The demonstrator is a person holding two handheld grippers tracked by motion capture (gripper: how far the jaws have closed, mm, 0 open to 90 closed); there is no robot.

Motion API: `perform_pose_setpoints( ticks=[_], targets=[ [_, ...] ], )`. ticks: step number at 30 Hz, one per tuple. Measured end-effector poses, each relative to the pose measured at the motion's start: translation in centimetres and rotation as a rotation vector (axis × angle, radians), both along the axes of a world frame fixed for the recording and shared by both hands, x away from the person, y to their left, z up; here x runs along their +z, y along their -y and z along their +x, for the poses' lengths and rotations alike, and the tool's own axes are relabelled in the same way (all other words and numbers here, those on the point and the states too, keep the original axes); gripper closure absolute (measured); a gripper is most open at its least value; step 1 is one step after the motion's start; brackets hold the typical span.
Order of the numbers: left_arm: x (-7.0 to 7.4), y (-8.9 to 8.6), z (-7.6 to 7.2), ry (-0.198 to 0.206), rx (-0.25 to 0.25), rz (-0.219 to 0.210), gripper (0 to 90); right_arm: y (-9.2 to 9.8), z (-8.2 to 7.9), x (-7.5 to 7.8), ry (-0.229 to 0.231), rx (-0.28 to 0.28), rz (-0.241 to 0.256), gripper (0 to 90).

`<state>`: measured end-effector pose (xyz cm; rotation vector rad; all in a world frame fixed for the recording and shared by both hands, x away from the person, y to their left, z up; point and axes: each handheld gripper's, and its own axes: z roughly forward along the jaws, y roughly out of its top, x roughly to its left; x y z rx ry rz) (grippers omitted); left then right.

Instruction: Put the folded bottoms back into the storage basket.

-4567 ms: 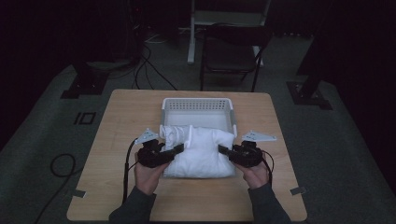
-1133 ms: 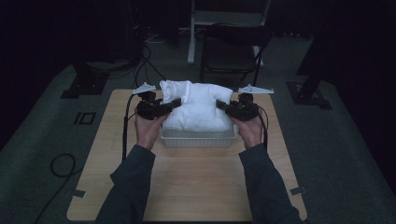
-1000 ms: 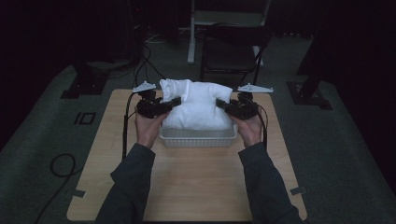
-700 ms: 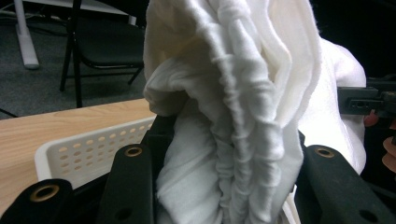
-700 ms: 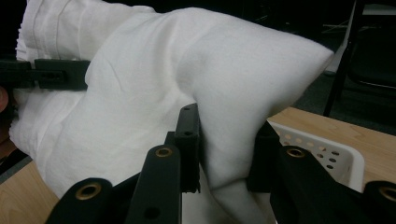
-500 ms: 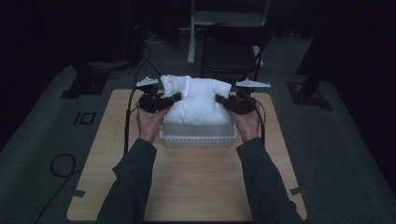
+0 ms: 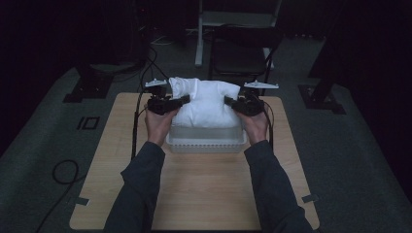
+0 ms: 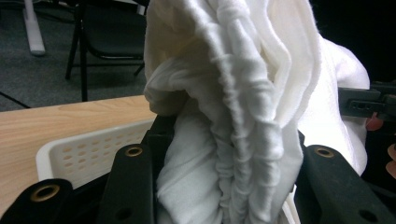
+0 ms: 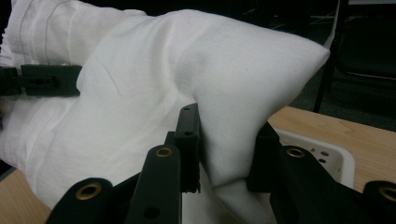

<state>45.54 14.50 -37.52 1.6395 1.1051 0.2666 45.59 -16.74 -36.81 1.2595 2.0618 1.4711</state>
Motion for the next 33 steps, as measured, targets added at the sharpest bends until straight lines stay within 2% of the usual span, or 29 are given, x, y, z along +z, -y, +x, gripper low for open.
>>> perform_pose_setpoints(
  ticks=[10,33],
  targets=[
    [-0.9,0.2,1.0,-0.031,0.009,-0.002,54.9,0.0,0.9,-0.8,-0.017,-0.012,-0.011,71.9],
    [-2.7,0.1,1.9,-0.083,0.039,0.019,54.8,-0.8,2.0,-2.5,-0.058,-0.030,-0.046,71.9]
  ],
)
